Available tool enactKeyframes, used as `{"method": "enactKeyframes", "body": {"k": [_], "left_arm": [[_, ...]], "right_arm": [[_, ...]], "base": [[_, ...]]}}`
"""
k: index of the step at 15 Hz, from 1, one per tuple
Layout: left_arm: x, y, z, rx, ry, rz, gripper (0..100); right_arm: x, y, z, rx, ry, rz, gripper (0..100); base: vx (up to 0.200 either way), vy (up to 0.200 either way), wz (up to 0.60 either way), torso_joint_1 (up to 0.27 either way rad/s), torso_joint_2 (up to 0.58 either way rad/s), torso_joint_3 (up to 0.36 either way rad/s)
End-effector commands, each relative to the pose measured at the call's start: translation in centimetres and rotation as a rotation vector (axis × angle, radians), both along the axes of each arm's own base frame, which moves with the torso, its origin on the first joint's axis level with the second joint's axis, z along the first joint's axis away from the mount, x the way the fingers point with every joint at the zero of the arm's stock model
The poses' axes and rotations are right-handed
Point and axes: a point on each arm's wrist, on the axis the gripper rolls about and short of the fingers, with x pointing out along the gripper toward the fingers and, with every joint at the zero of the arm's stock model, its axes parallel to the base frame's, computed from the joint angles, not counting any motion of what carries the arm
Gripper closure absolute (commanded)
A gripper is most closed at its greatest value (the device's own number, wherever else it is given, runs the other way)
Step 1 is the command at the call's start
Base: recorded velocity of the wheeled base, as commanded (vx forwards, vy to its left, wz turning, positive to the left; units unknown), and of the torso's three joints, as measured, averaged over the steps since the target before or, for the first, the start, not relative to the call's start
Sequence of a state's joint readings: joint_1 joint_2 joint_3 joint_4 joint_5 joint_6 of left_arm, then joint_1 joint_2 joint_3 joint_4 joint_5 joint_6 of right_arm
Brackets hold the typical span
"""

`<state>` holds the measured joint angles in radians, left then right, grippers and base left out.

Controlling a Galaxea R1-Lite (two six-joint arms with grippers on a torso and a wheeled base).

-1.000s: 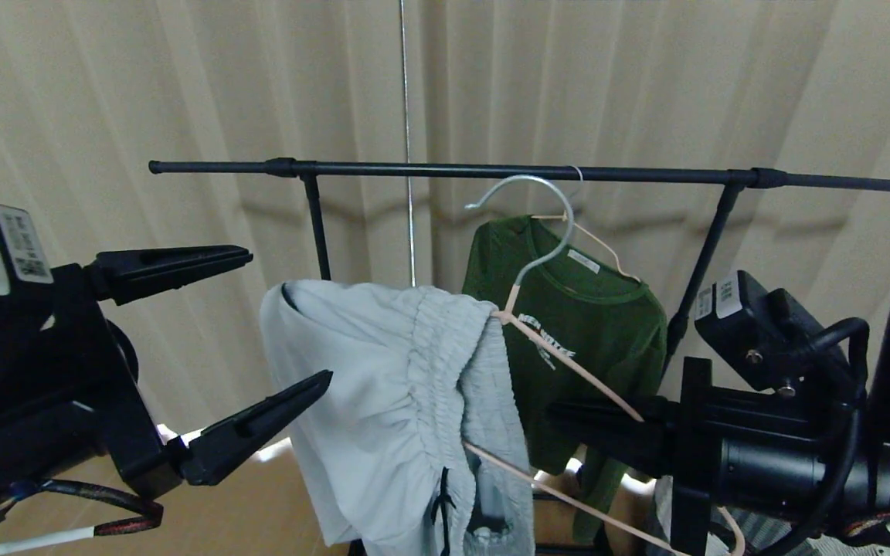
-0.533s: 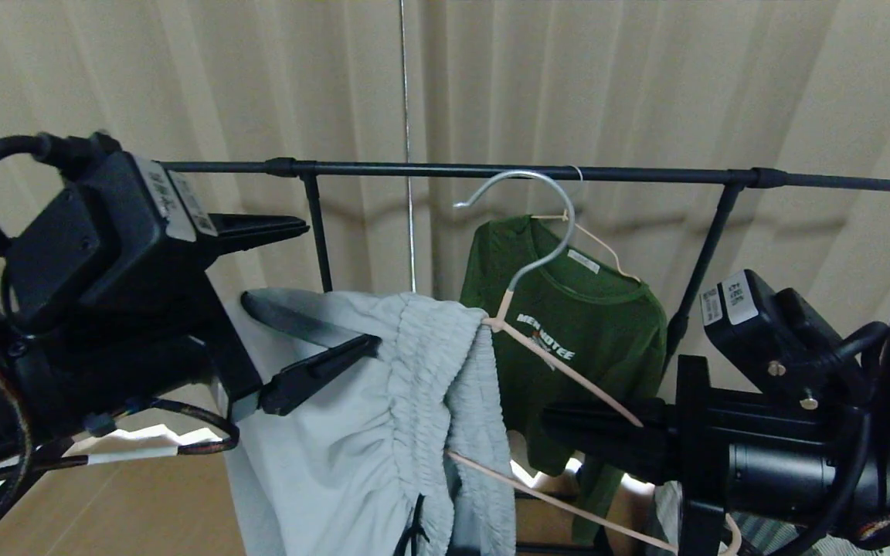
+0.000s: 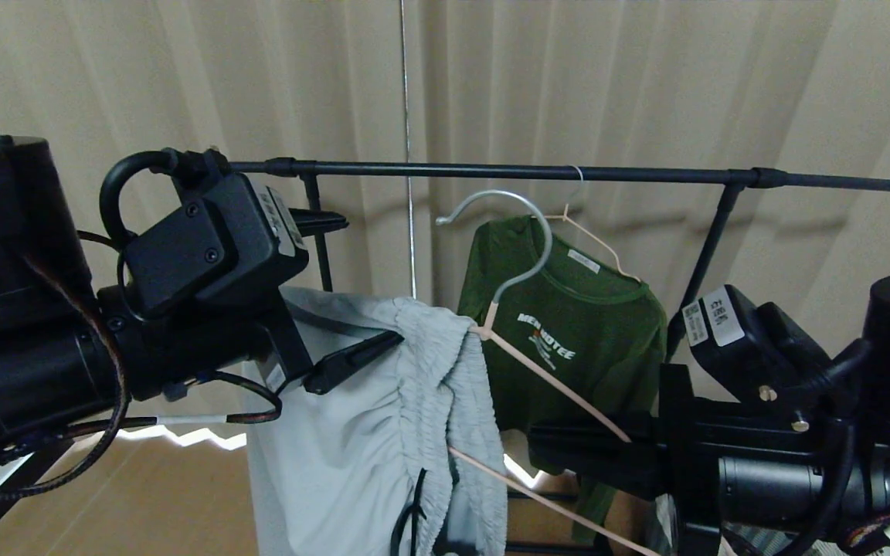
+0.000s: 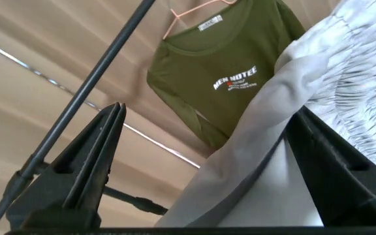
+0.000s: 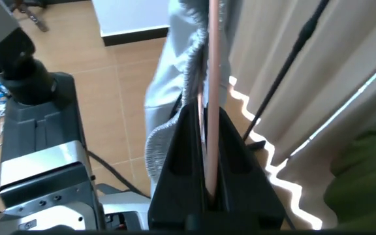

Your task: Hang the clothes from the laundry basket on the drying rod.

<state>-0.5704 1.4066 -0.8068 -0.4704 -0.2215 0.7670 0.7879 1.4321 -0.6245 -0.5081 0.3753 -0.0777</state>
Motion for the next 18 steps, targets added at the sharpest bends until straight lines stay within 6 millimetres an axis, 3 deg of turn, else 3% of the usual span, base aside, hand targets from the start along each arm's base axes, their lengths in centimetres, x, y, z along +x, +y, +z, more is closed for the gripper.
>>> {"method": "enactKeyframes", "body": {"k": [1,4,5,16,17,18], "left_arm": [[0.39,-0.17,-0.40,0.010,0.013,0.002,0],[0.60,-0.31,-0.68,0.018,0.021,-0.002,0],[0.73,-0.42,-0.91,0.022,0.030,-0.009,100],[1.27,-0.84,-1.20,0.026,0.041,-0.040,100],[1.34,-0.65,-1.20,0.026,0.041,-0.031,100],[1.35,-0.56,-1.21,0.026,0.041,-0.026,100]], "right_arm": [[0.02,0.08,-0.05,0.001,0.004,0.013,100],[-0.01,0.12,-0.08,-0.003,-0.010,0.044,100],[-0.03,0.13,-0.07,-0.002,-0.010,0.052,100],[-0.29,-0.05,-0.04,0.005,-0.008,0.081,100],[-0.34,-0.11,-0.13,0.002,-0.006,0.079,0],[-0.32,-0.14,-0.16,0.001,-0.008,0.075,0]], "base": [[0.000,0.000,0.00,0.000,0.00,0.000],[0.000,0.000,0.00,0.000,0.00,0.000],[0.000,0.000,0.00,0.000,0.00,0.000],[0.000,0.000,0.00,0.000,0.00,0.000],[0.000,0.000,0.00,0.000,0.00,0.000],[0.000,0.000,0.00,0.000,0.00,0.000]]}}
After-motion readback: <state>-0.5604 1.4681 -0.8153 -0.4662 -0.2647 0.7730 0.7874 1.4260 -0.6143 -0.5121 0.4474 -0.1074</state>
